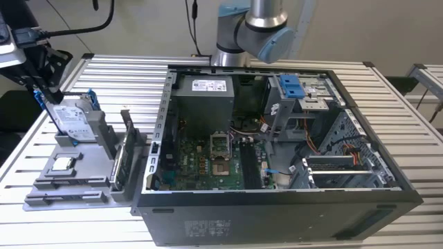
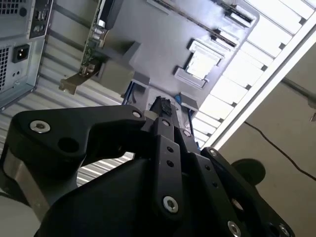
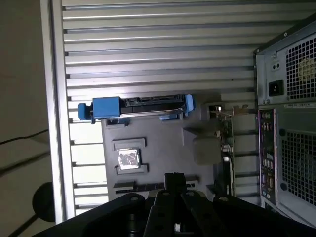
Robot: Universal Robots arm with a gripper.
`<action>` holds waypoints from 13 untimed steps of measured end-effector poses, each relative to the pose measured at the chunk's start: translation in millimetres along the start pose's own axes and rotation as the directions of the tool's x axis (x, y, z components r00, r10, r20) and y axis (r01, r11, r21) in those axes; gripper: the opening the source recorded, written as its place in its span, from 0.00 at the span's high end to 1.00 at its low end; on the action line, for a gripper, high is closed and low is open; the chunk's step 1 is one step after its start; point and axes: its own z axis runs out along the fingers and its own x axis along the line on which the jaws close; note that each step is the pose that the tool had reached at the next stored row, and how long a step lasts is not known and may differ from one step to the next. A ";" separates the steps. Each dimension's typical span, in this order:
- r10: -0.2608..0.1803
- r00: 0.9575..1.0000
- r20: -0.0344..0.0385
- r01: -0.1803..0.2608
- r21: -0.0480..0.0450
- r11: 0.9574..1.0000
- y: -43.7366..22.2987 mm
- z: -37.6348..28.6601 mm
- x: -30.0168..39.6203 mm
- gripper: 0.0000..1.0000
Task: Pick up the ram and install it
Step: 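Reach for the ram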
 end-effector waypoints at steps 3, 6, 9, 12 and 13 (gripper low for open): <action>0.000 1.000 -0.002 0.000 0.000 1.000 -3.5 3.7 0.7 0.89; 0.000 1.000 -0.007 0.000 0.001 1.000 -7.2 5.3 1.9 0.89; 0.000 1.000 -0.012 0.000 0.001 1.000 -12.0 7.5 3.1 0.89; 0.000 1.000 -0.015 0.000 0.002 1.000 -17.4 10.3 3.9 0.89; 0.000 1.000 -0.016 0.000 0.002 1.000 -20.1 11.3 3.9 0.89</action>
